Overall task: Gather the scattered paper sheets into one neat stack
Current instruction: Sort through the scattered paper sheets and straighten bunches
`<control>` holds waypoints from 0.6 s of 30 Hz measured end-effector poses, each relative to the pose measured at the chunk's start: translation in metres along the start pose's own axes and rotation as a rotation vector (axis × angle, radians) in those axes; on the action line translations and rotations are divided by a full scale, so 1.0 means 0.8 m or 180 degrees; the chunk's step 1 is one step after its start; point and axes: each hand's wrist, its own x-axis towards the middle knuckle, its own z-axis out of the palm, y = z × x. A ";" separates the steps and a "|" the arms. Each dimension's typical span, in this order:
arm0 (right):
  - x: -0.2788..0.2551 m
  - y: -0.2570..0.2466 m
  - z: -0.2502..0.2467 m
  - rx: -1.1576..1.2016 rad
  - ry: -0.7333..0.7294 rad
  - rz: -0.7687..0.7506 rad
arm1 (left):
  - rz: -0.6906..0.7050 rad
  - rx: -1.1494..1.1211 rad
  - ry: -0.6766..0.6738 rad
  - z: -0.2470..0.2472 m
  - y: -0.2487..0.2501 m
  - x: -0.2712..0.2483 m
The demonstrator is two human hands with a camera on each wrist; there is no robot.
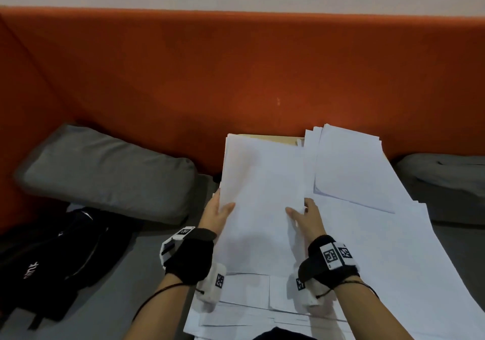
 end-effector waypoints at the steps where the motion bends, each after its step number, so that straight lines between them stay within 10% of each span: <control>1: 0.000 -0.001 -0.004 0.0476 -0.0004 0.0114 | 0.0068 -0.0174 -0.0115 -0.001 0.006 0.001; 5: -0.004 -0.019 -0.023 0.1451 -0.0606 0.0300 | 0.0227 -0.0564 -0.0256 -0.006 0.028 0.007; 11: 0.012 -0.009 -0.030 -0.0330 -0.0239 0.0217 | -0.0561 0.0871 0.0504 -0.023 -0.015 0.029; 18: 0.021 0.043 -0.036 -0.1268 -0.0163 0.0791 | -0.1080 0.2113 0.0187 -0.025 -0.046 0.014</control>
